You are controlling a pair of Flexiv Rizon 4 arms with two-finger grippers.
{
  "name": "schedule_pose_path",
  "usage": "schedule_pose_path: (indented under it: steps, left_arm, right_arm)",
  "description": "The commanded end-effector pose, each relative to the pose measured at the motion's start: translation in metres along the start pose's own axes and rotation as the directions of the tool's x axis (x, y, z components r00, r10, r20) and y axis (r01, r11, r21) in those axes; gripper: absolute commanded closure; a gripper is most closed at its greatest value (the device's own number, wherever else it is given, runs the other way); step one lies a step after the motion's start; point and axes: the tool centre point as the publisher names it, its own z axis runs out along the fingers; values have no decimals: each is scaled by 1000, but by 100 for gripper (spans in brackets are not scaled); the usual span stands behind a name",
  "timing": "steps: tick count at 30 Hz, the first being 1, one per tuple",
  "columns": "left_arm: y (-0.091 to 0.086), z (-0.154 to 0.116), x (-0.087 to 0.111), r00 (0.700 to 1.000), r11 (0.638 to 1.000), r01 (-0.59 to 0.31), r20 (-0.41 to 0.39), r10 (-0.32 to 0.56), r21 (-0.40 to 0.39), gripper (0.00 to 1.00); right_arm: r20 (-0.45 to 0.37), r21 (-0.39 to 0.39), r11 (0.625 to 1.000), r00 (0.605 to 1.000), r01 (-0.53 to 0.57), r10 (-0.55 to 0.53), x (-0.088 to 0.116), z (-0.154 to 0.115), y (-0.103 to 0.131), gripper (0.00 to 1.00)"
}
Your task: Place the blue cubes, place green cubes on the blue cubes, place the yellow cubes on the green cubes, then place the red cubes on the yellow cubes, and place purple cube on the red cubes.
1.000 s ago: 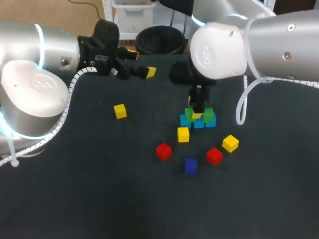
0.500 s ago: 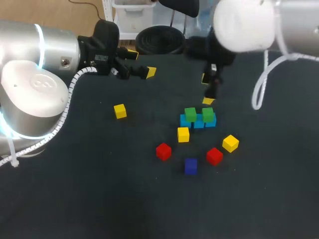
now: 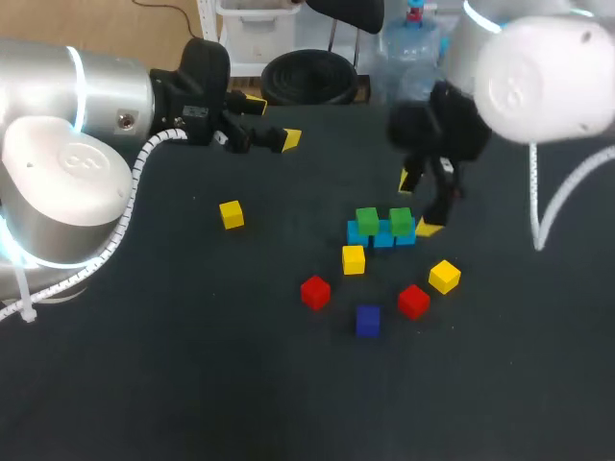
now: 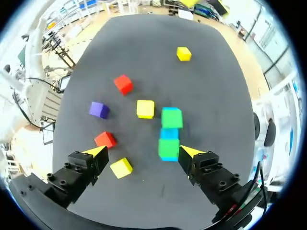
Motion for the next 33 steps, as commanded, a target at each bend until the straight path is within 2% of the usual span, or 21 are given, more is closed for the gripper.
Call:
schedule_pose_path:
  steps: [1,4,7,9,12,13,18,24,31,33]
  left_arm:
    - [0,0,1,1000,1000,-2,7,2,1,0]
    - [0,0,1,1000,1000,-2,7,2,1,0]
    - [0,0,1,1000,1000,-2,7,2,1,0]
    - [0,0,1,1000,1000,-2,7,2,1,0]
    - [0,0,1,1000,1000,-2,7,2,1,0]
    - [0,0,1,1000,1000,-2,7,2,1,0]
    - [0,0,1,1000,1000,-2,7,2,1,0]
    - [0,0,1,1000,1000,-2,7,2,1,0]
    - [0,0,1,1000,1000,-2,7,2,1,0]
    - [0,0,1,1000,1000,-2,7,2,1,0]
  right_arm:
    - [-30,81,996,999,39,-37,-13,3,16,4]
    - [-33,73,994,997,76,-74,-24,2,25,6]
    - [-49,70,994,995,88,-85,-26,4,29,8]
    - [-64,70,993,994,98,-93,-28,5,31,14]
    - [-81,69,991,990,118,-112,-31,9,35,32]
    - [-84,68,990,990,121,-116,-33,11,36,35]
    - [-108,59,987,984,148,-141,-40,25,40,37]
    - [-128,51,982,977,180,-172,-52,40,41,34]
    - [-156,43,978,968,206,-197,-63,59,36,41]
    - [-162,47,979,969,198,-188,-64,63,34,46]
